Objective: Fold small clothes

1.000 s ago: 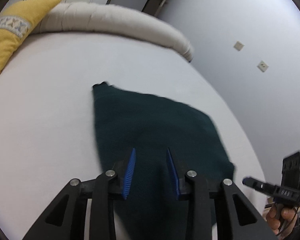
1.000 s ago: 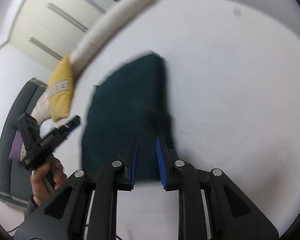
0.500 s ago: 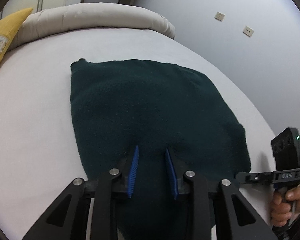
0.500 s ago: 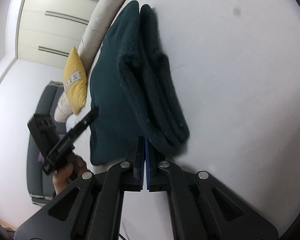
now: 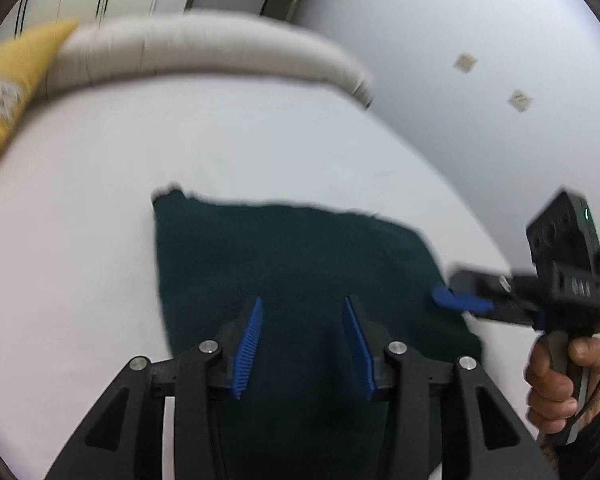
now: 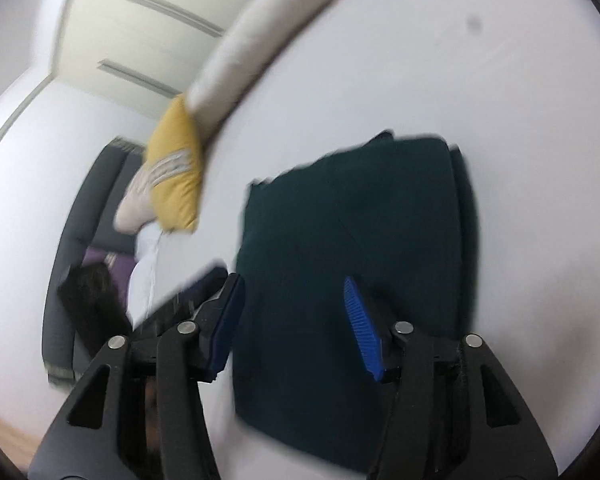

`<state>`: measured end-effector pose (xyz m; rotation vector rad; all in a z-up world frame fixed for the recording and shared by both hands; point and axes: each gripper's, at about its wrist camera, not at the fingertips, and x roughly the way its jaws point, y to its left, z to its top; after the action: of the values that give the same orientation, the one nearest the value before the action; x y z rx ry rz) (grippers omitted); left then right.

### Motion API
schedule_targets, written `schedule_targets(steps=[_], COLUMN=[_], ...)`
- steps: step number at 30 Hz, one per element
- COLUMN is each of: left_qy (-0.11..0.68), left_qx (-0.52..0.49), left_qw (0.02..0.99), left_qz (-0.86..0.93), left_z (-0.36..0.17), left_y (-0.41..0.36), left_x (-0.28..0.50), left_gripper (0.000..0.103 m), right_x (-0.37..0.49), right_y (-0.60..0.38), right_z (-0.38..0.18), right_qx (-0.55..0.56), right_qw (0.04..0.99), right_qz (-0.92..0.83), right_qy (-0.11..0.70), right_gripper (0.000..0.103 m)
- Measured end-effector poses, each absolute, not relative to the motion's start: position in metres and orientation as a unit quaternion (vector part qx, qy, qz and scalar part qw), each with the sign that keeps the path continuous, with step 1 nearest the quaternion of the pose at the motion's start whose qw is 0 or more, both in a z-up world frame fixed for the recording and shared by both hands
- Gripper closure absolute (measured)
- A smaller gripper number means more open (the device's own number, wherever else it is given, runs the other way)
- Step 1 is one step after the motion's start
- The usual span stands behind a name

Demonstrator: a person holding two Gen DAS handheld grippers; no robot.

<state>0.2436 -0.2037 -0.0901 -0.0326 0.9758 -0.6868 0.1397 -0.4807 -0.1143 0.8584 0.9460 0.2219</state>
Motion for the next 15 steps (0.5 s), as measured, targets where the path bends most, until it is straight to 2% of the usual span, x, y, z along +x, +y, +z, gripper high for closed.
schedule_targets(steps=[3,6,7,8,9,12,14,15], left_qy=[0.456,0.445,0.445,0.446,0.446,0.444,0.443,0.443], left_qx=[-0.01,-0.028,-0.034,-0.042,-0.047,-0.021,-0.015,-0.018], left_qw=[0.832,0.833,0.831,0.829,0.827,0.832,0.834,0.834], left_qz=[-0.316,-0.327,-0.332,-0.336,-0.338,-0.331,-0.329,-0.329], left_z=[-0.117,-0.123,-0.125,-0.126,-0.128,-0.127,-0.127,-0.126], left_y=[-0.208,-0.201,-0.199,-0.197,-0.196,-0.206,-0.208,-0.205], left_x=[0.247,0.247,0.249,0.251,0.25,0.25,0.25,0.25], left_gripper=[0.058,0.057,0.058,0.058,0.058,0.058,0.058,0.058], right_x=[0.179,0.195,0.198,0.202,0.204,0.215,0.212,0.212], right_y=[-0.494,-0.507,-0.512,-0.521,-0.527,-0.545,-0.549,-0.547], right_z=[-0.145,-0.151,-0.155,-0.163,-0.172,-0.195,-0.186,-0.178], right_qx=[0.424,0.43,0.429,0.435,0.441,0.486,0.462,0.443], right_qw=[0.781,0.791,0.793,0.79,0.787,0.772,0.792,0.803], right_qz=[0.082,0.063,0.048,0.04,0.034,0.05,0.02,-0.003], right_qy=[0.451,0.43,0.431,0.431,0.43,0.406,0.4,0.399], right_gripper=[0.057,0.068,0.078,0.094,0.103,0.103,0.103,0.099])
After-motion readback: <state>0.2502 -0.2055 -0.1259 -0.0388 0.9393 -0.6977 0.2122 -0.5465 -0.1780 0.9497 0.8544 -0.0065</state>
